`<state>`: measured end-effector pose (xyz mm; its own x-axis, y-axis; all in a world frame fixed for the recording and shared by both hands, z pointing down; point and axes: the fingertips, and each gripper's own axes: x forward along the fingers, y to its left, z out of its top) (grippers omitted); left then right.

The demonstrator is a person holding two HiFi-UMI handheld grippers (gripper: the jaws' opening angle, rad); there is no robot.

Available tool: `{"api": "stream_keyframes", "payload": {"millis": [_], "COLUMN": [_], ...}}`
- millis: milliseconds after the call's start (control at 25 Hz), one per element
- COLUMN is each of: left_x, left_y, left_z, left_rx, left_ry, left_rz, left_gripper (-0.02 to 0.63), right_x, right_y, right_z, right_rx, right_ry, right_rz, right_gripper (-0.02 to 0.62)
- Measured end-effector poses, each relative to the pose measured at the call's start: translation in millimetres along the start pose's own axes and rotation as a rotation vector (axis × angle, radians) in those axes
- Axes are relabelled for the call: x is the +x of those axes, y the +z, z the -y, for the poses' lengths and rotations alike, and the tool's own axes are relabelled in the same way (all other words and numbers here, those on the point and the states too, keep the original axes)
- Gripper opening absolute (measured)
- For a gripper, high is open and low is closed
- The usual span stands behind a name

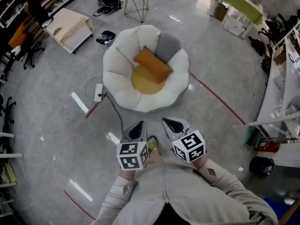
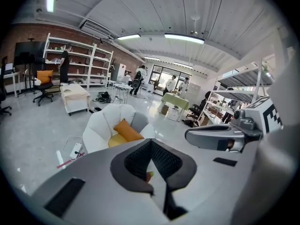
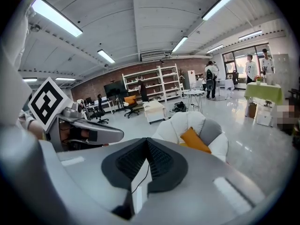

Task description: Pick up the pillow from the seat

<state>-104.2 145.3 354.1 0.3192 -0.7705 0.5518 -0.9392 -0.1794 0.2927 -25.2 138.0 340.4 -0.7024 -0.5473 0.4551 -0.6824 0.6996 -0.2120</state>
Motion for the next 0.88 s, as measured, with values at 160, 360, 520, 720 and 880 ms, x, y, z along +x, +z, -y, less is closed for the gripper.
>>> {"api": "stream_keyframes", "payload": {"millis": [160,360,520,720,880], "left_x": [16,32,43,54,63], "left_y": [19,35,43,49,55], "left_z": [-13,-29,-39,-52,-60], "left_rx": [0.01,0.021,0.025,0.025,0.021], "left_ry": [-0.014,-0.028,-0.035,-0.033,-0.03], "left_rz": [-0.005,-0.005,-0.009,-0.019,-0.025], "left_gripper": [0.006,0.006,0.006,0.006,0.006], "right_x": [22,49,64,75,82], "right_y": [16,29,33,36,42], "right_z": [10,15,19,25,32], "right_rx": [0.001,0.004,0.011,0.019,0.025], "right_ry": [-0.008,-0.015,-0.022,-0.034,-0.047], "right_rz": [0.002,0.004,0.003,-0.004,-0.004], "right_gripper": [-0.001,-0.002,-0.002,-0.002,-0.002]}}
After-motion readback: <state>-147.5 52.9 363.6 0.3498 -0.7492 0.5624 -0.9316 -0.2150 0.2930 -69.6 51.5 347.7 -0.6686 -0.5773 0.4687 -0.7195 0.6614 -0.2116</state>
